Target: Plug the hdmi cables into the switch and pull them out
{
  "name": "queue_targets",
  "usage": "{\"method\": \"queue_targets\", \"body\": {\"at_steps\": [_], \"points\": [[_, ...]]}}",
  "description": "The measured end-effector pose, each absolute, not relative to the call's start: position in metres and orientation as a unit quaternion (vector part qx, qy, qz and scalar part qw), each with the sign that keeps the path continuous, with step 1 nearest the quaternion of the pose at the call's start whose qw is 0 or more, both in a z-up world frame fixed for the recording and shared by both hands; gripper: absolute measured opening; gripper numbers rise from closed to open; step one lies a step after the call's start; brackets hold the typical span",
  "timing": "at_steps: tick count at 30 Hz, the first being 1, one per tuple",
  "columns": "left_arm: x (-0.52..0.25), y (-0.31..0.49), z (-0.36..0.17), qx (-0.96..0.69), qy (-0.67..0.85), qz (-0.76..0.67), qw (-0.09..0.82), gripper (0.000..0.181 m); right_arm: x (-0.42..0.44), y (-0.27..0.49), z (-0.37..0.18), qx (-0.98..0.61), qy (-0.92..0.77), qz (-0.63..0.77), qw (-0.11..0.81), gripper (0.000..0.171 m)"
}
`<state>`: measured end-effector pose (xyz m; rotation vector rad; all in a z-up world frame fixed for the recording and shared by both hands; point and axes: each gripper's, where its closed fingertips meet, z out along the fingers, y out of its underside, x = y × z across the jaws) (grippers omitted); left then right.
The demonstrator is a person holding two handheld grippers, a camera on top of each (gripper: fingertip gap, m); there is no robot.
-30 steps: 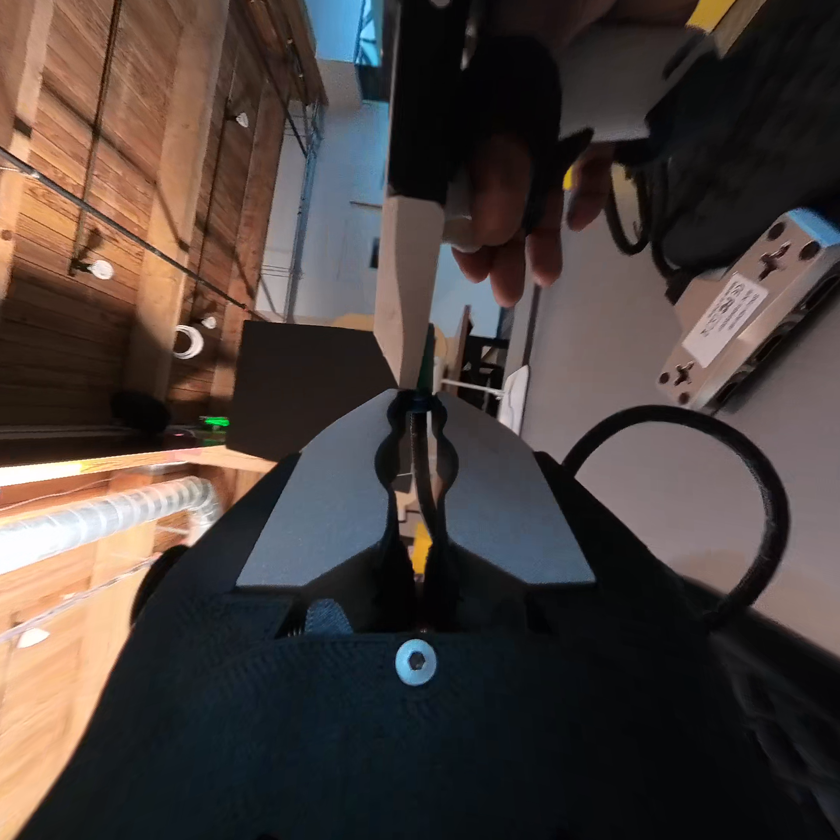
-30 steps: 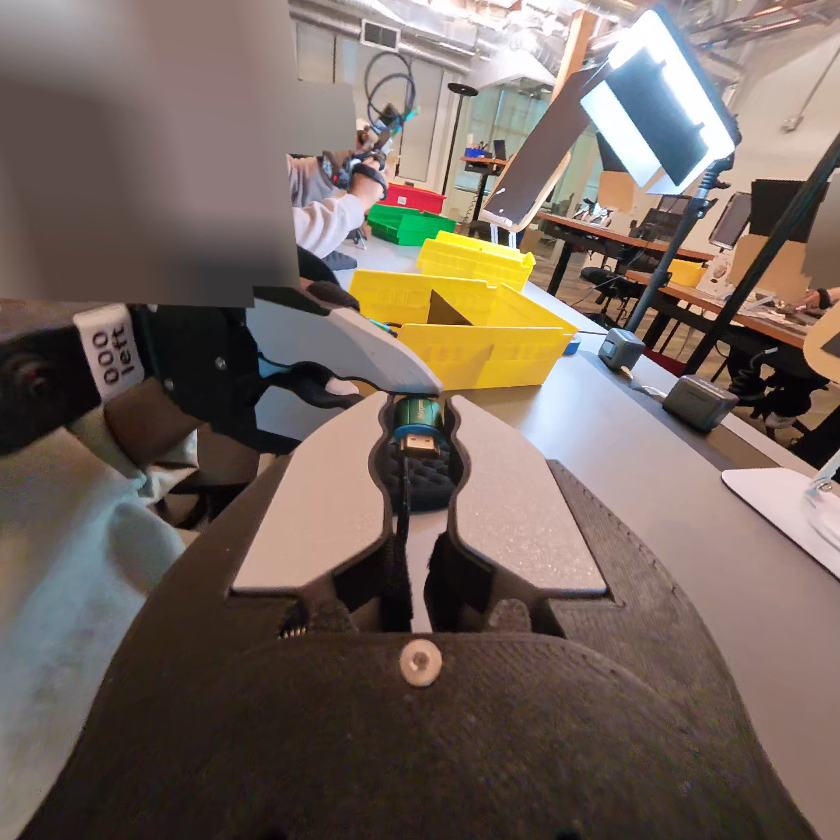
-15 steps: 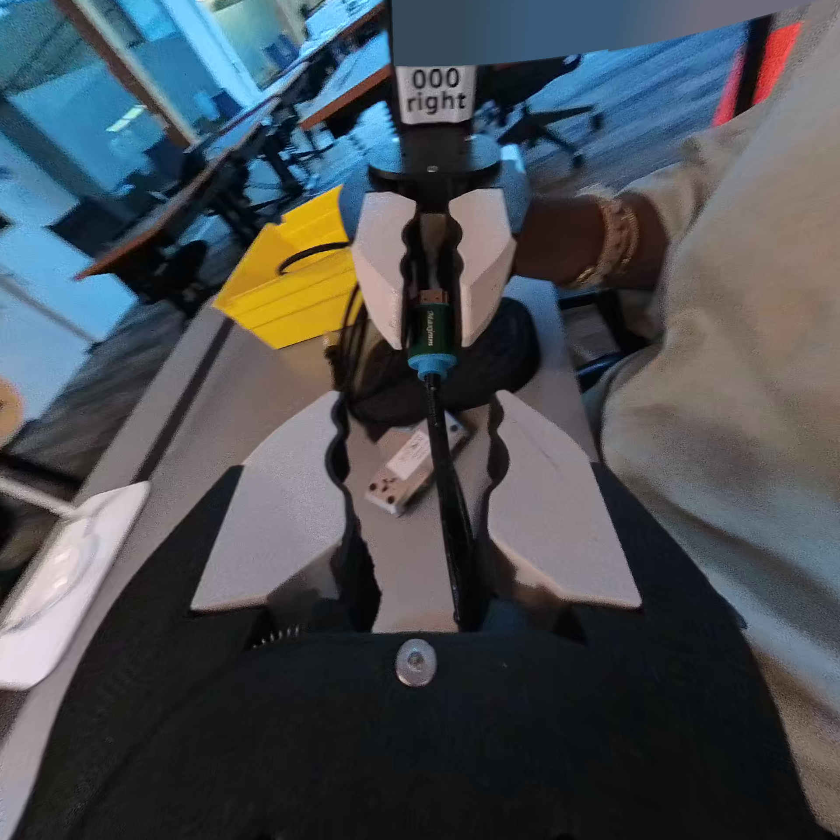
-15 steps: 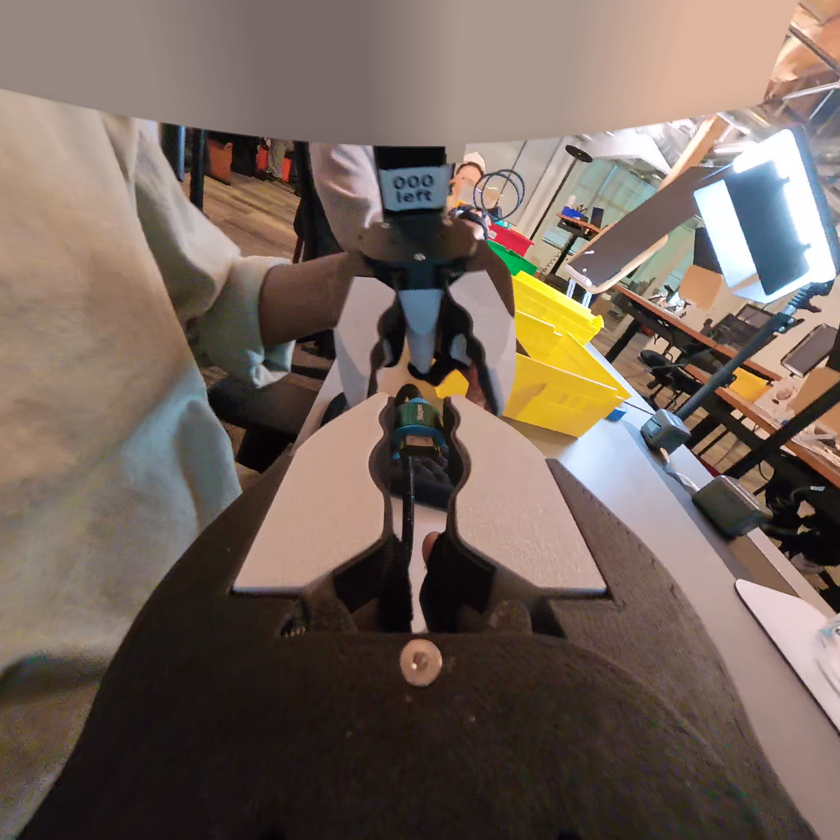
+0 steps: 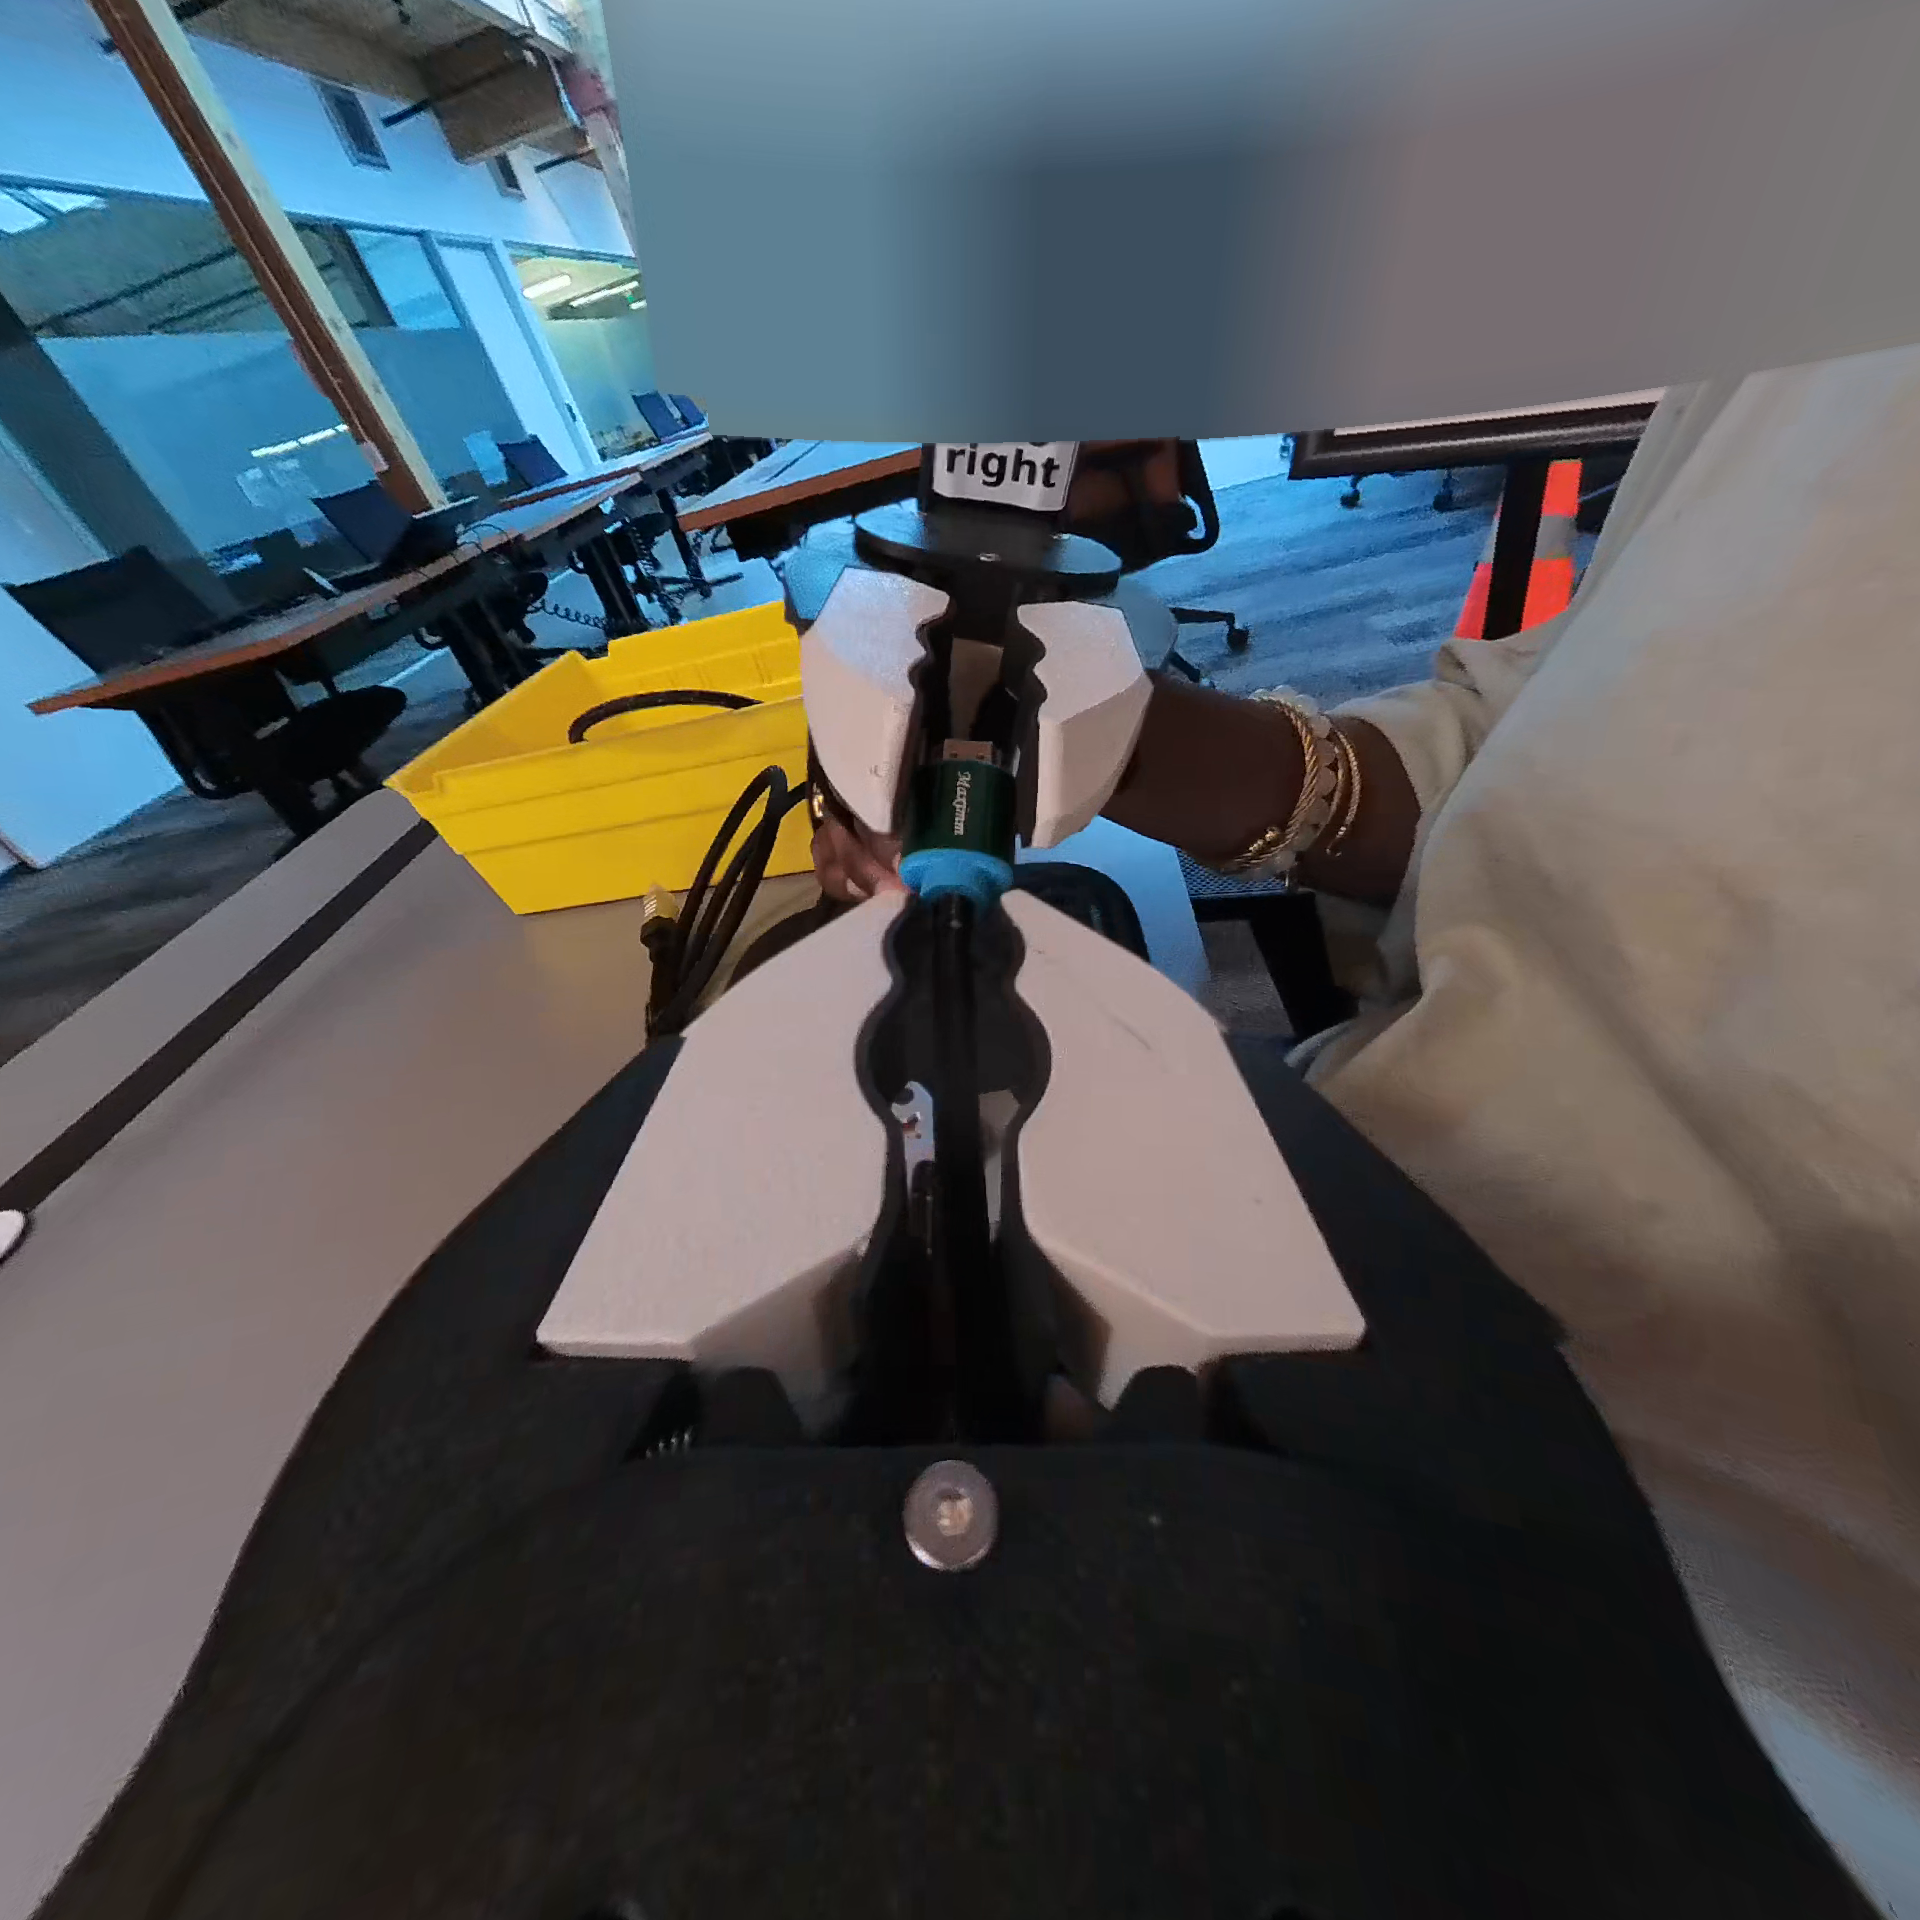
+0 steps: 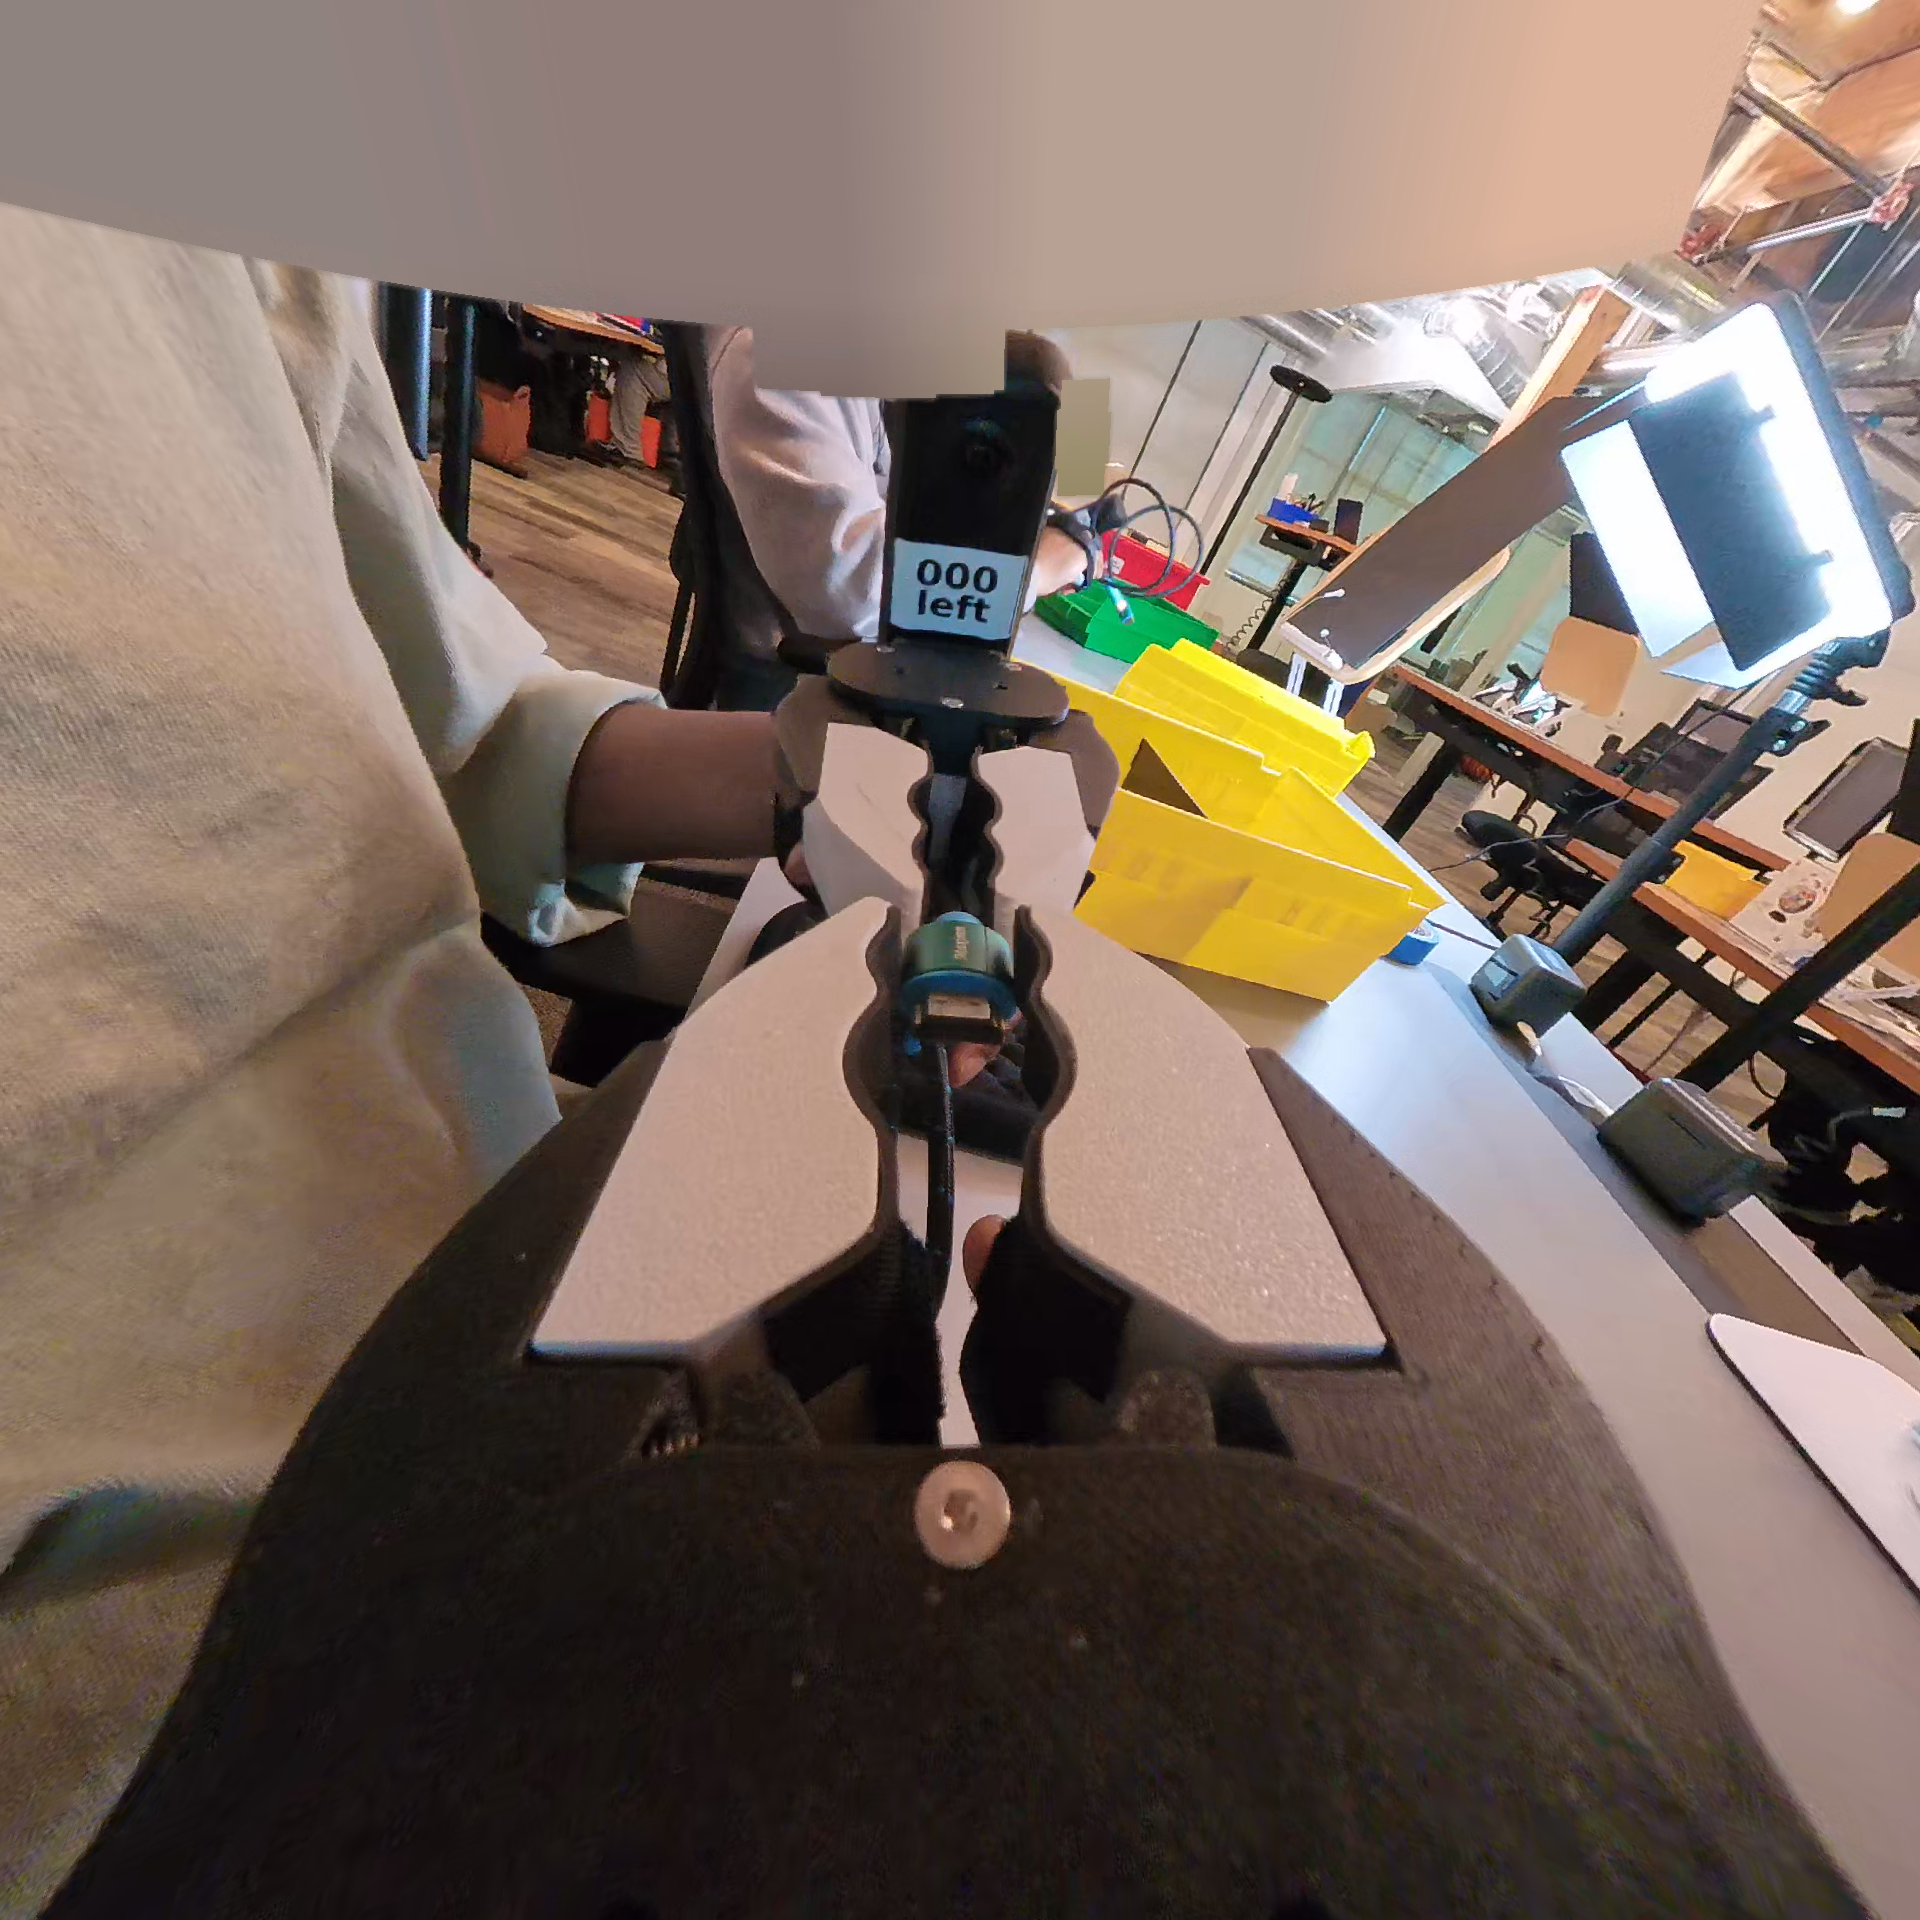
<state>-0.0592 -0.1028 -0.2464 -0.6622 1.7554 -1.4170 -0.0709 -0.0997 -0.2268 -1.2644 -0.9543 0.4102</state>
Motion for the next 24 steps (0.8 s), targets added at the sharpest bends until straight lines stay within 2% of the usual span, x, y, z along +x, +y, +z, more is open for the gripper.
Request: {"method": "queue_targets", "body": {"at_steps": [4, 8, 13, 24], "points": [[-0.0596, -0.1031, -0.2451, -0.250, 0.683, -0.551, 0.409, 0.012, -0.0714, -0.1005, -0.2261, -0.561, -0.421, 0.195, 0.686, 0.020], [-0.0612, -0.1017, -0.2395, -0.247, 0.668, -0.569, 0.412, 0.022, -0.0708, -0.1011, -0.2261, -0.559, -0.416, 0.208, 0.686, 0.020], [-0.0611, -0.1033, -0.2400, -0.242, 0.671, -0.573, 0.403, 0.025, -0.0698, -0.1009, -0.2275, -0.560, -0.411, 0.214, 0.687, 0.020], [-0.0572, -0.1057, -0.2436, -0.245, 0.685, -0.553, 0.407, 0.020, -0.0703, -0.1008, -0.2301, -0.565, -0.411, 0.218, 0.681, 0.020]]}}
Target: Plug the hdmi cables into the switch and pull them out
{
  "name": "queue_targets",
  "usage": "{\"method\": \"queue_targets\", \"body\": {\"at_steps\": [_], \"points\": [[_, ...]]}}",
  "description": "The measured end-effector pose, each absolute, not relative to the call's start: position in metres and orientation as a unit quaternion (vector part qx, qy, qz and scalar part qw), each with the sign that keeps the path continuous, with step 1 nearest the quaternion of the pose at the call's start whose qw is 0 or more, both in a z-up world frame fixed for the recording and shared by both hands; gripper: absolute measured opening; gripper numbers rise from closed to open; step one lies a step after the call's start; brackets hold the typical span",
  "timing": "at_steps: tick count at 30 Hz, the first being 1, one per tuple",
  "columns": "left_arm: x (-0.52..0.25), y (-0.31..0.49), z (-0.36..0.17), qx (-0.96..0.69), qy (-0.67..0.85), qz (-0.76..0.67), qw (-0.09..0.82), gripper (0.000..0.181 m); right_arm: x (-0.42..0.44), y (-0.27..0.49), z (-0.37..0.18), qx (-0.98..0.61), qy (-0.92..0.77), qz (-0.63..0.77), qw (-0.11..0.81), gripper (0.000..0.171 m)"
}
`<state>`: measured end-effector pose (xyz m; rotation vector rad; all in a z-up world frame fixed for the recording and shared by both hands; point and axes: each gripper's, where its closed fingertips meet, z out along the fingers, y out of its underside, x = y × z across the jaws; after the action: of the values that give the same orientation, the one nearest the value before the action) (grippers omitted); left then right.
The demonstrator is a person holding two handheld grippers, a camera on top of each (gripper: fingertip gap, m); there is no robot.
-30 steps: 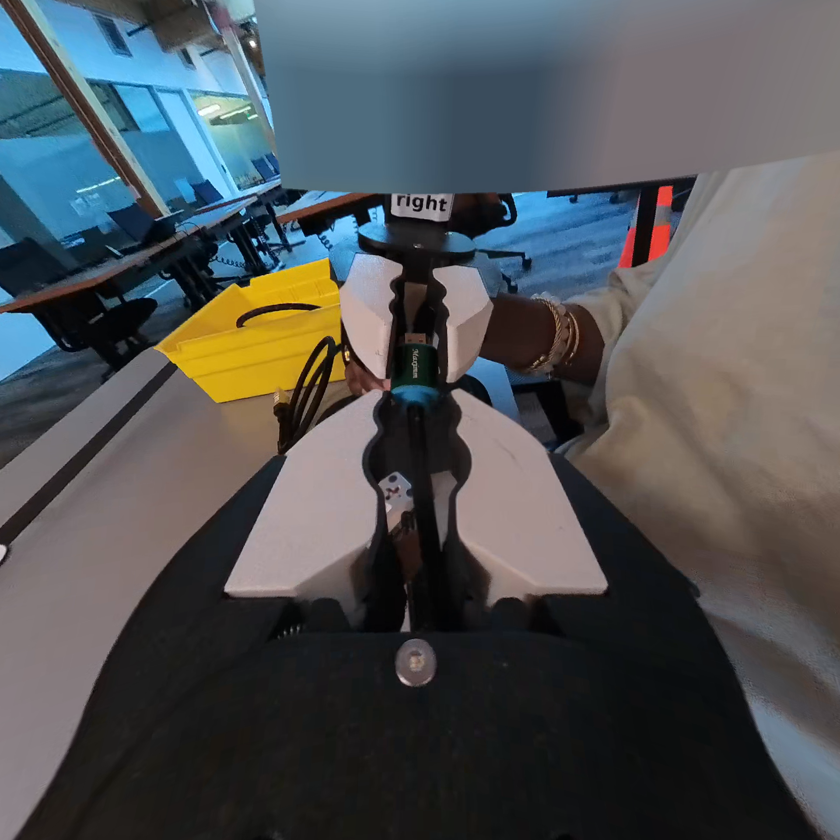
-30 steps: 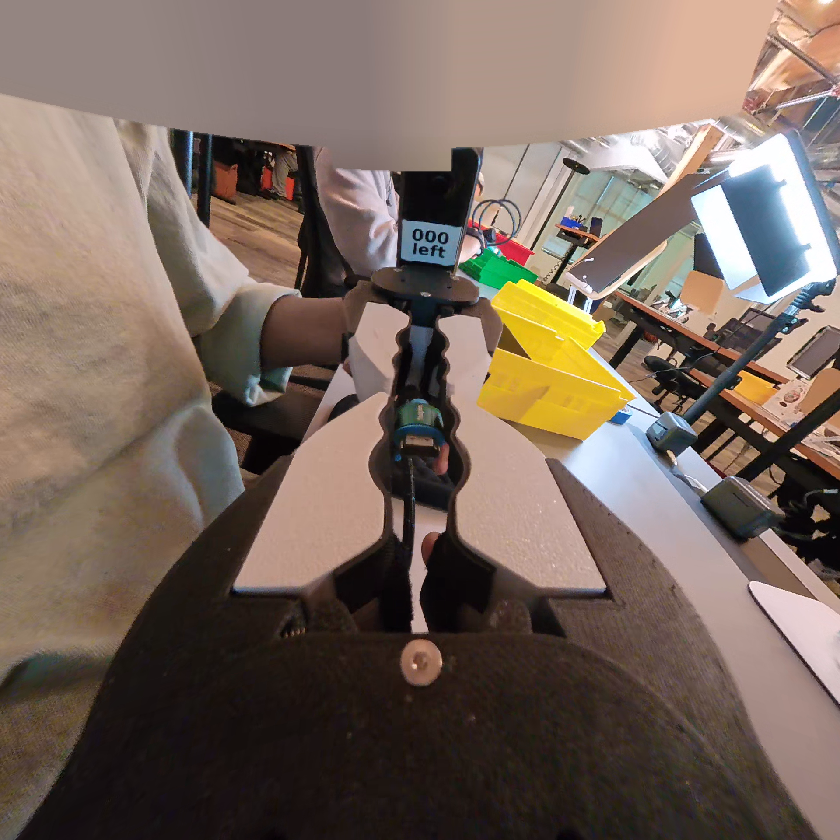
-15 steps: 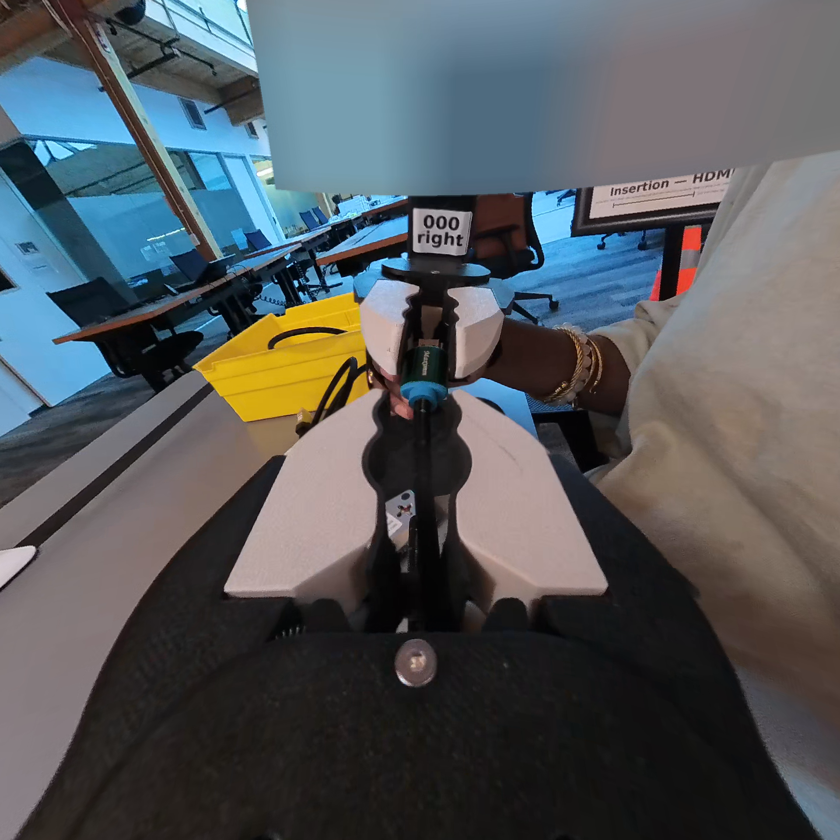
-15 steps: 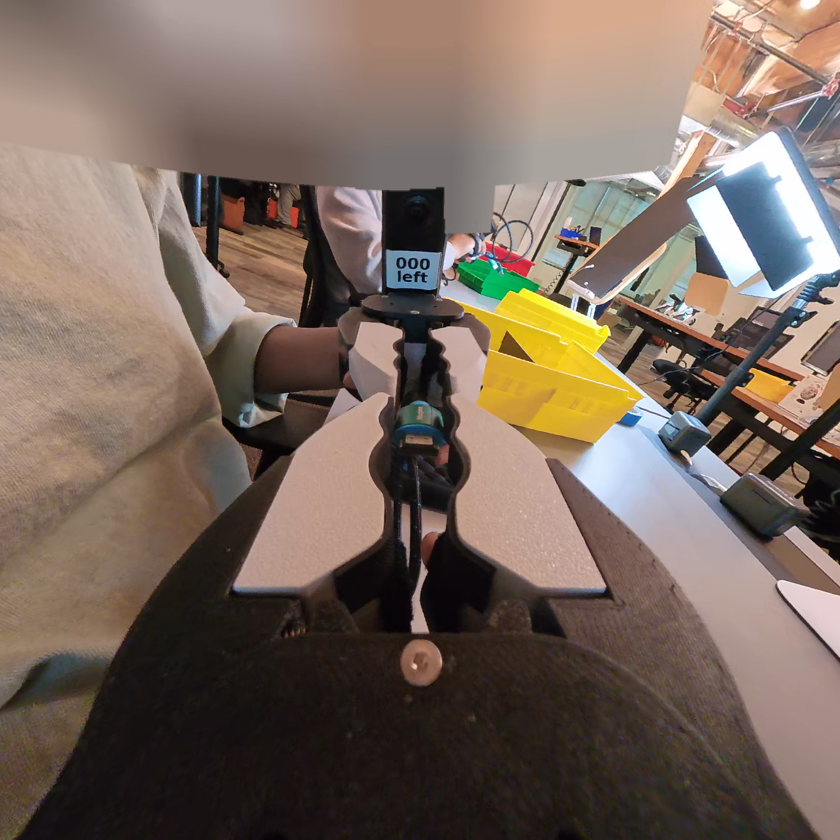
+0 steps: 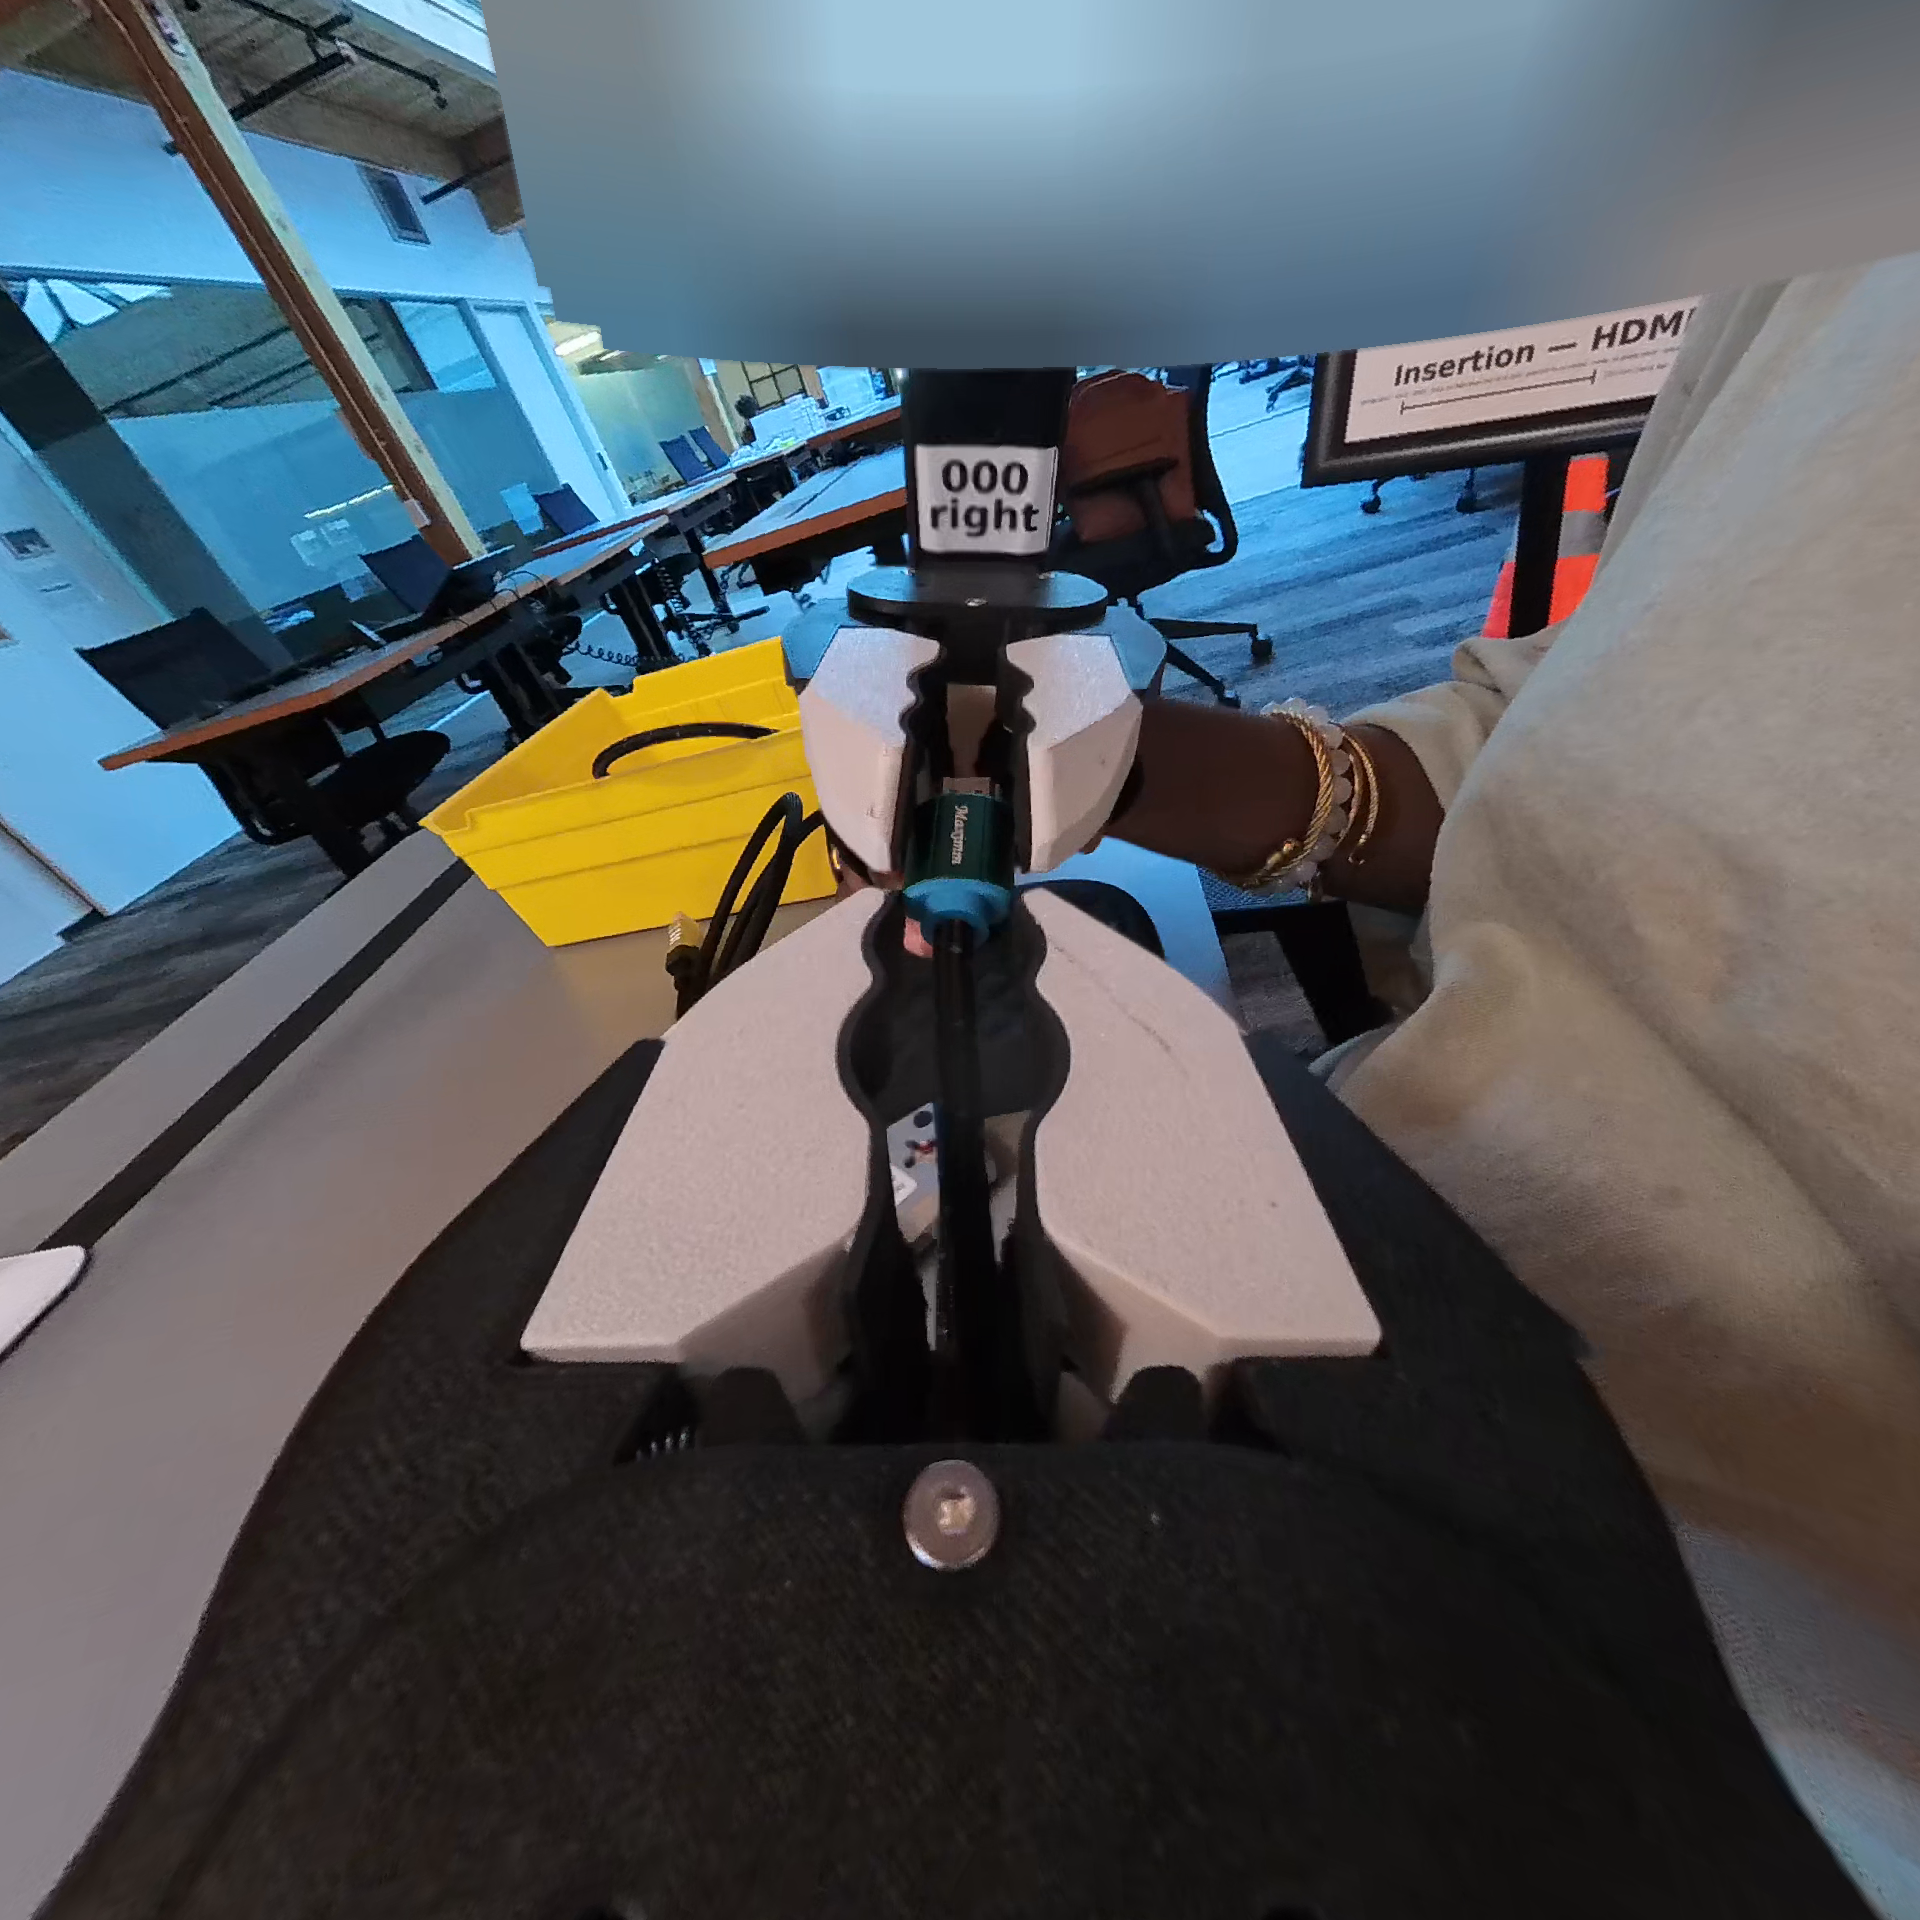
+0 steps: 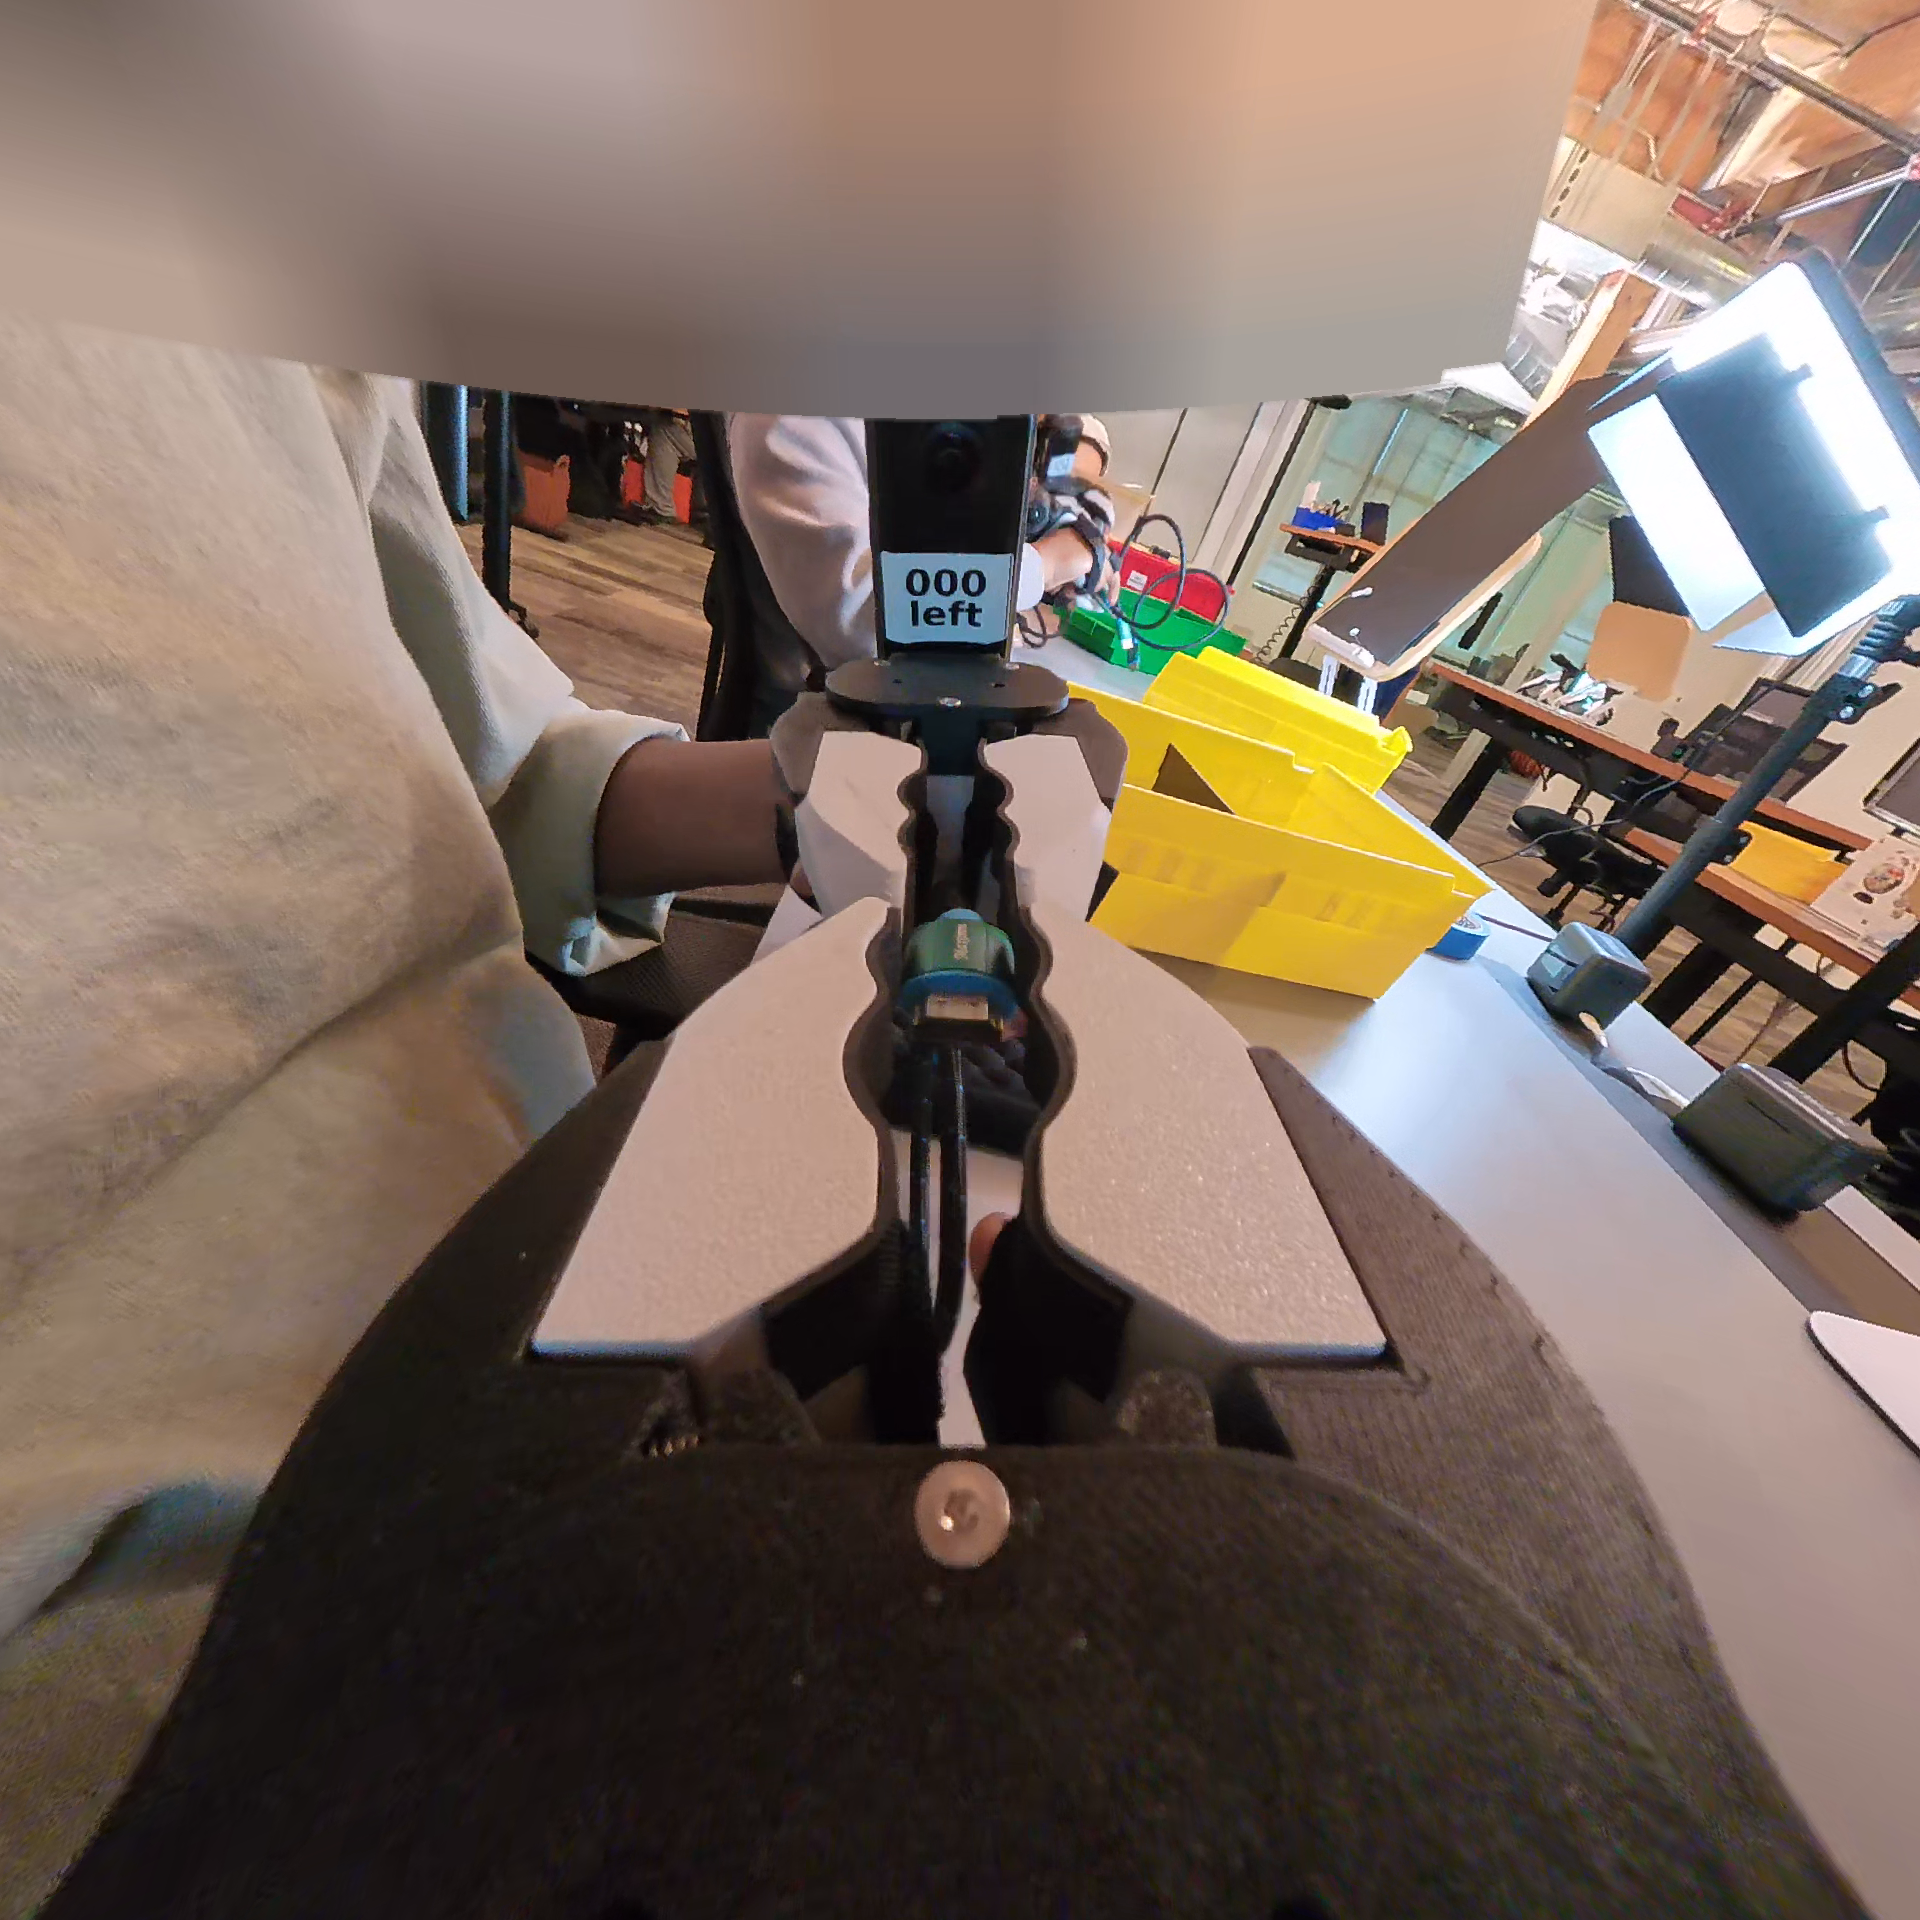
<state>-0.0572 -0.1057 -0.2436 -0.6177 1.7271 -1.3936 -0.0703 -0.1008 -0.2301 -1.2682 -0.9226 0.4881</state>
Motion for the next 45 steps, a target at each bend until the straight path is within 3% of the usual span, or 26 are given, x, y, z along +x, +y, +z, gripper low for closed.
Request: {"method": "queue_targets", "body": {"at_steps": [2, 7, 10, 14, 17, 26, 32, 38, 45], "points": [[-0.057, -0.105, -0.243, -0.243, 0.696, -0.527, 0.422, 0.020, -0.068, -0.104, -0.230, -0.568, -0.426, 0.198, 0.676, 0.020], [-0.075, -0.074, -0.219, -0.270, 0.689, -0.448, 0.501, 0.019, -0.028, -0.119, -0.220, -0.595, -0.443, 0.070, 0.667, 0.048], [-0.087, -0.061, -0.214, -0.288, 0.689, -0.412, 0.522, 0.019, -0.009, -0.125, -0.244, -0.659, -0.502, -0.013, 0.560, 0.059], [-0.095, -0.058, -0.220, -0.298, 0.694, -0.398, 0.521, 0.019, 0.020, -0.108, -0.271, -0.686, -0.613, -0.119, 0.374, 0.054], [-0.096, -0.058, -0.223, -0.299, 0.689, -0.400, 0.525, 0.019, 0.024, -0.082, -0.293, -0.670, -0.677, -0.107, 0.285, 0.048], [-0.101, -0.054, -0.222, -0.294, 0.679, -0.411, 0.532, 0.019, 0.040, -0.058, -0.376, -0.679, -0.729, 0.047, 0.074, 0.054], [-0.098, -0.043, -0.231, -0.326, 0.674, -0.398, 0.530, 0.019, 0.026, -0.053, -0.385, -0.681, -0.722, 0.069, 0.101, 0.041], [-0.087, -0.041, -0.242, -0.354, 0.689, -0.346, 0.530, 0.019, 0.027, -0.048, -0.332, -0.725, -0.629, 0.091, 0.265, 0.040], [-0.057, -0.058, -0.264, -0.347, 0.728, -0.256, 0.533, 0.019, 0.035, -0.060, -0.311, -0.789, -0.545, 0.075, 0.272, 0.040]]}}
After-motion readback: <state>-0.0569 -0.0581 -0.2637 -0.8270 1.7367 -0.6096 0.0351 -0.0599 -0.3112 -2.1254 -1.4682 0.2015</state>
